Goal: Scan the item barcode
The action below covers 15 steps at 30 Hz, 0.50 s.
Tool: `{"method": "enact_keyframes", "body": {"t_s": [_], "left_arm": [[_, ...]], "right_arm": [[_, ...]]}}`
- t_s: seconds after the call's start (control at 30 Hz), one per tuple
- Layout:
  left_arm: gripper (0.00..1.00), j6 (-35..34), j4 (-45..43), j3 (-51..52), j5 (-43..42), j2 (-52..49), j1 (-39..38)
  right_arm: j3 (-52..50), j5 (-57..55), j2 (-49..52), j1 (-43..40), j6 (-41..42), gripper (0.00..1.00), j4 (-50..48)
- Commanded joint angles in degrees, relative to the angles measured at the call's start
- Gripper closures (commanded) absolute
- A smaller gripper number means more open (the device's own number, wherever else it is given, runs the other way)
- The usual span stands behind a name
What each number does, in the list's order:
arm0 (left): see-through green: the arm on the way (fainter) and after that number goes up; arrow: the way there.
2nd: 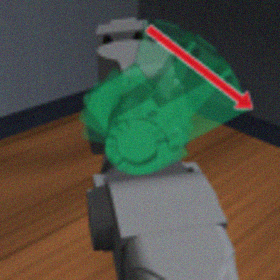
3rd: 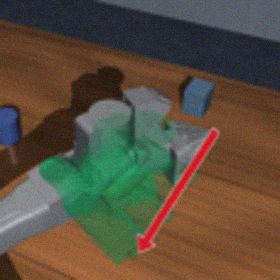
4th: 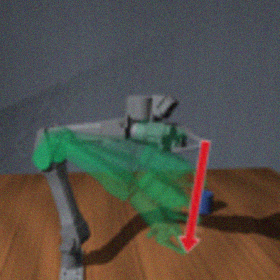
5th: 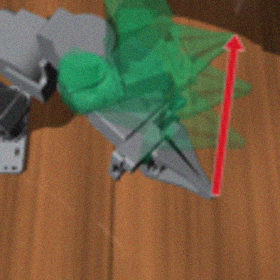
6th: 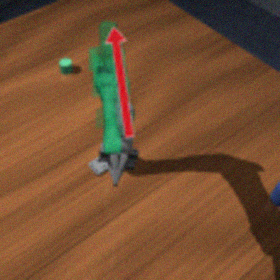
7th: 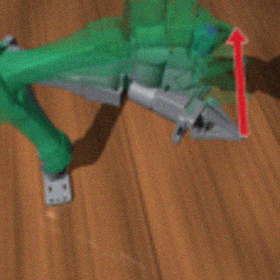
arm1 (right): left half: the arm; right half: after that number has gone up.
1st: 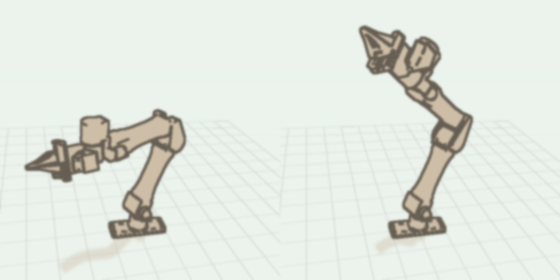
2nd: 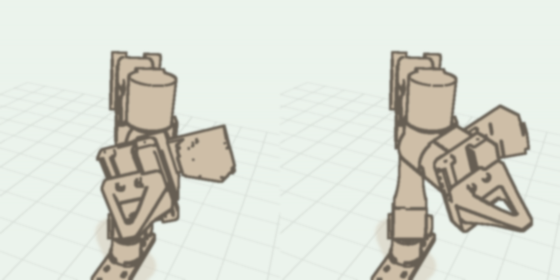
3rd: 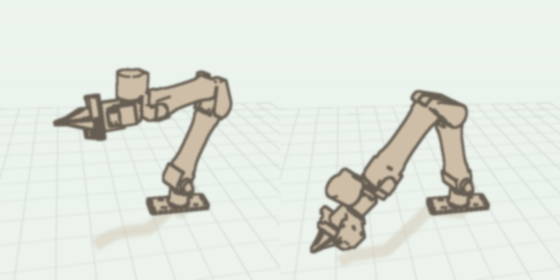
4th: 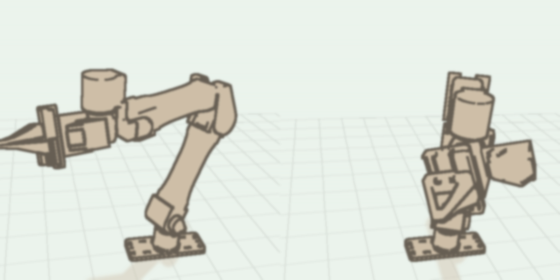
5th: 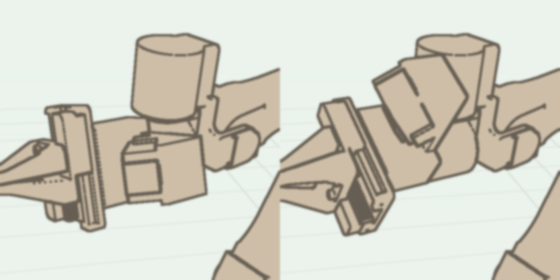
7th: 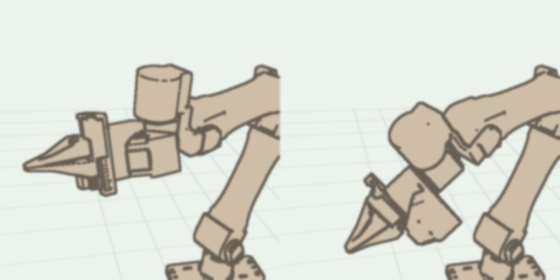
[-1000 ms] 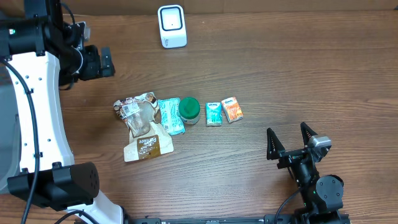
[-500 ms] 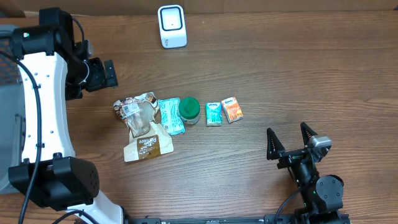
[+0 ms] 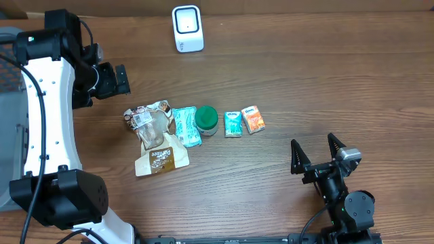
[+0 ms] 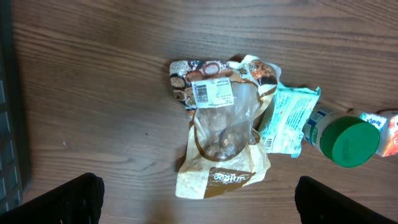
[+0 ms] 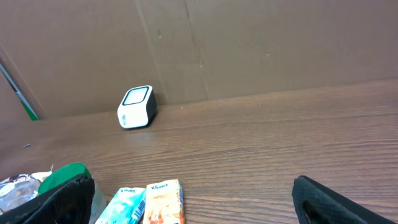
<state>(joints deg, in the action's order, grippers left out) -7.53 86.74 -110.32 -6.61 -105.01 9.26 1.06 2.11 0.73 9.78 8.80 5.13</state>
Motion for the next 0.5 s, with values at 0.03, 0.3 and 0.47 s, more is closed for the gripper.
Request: {"method": "enact_keyframes", "body": {"t_s": [0.03, 0.3, 0.47], "left_arm": [[0.0, 2.8, -1.8, 0.0, 0.0, 0.1, 0.1], [0.01, 5.0, -4.1, 0.0, 12.2, 0.1, 0.1], [0.0, 5.0, -4.1, 0.0, 18.6, 0.1, 0.2]], "right_arm": [[-0.6, -0.5, -0.6, -0.2, -0.2, 0.0, -0.3], [-0.6, -0.5, -0.6, -0.2, -0.2, 0.0, -0.3], [-0.6, -0.6, -0.6, -0.2, -0.2, 0.0, -0.3]]}}
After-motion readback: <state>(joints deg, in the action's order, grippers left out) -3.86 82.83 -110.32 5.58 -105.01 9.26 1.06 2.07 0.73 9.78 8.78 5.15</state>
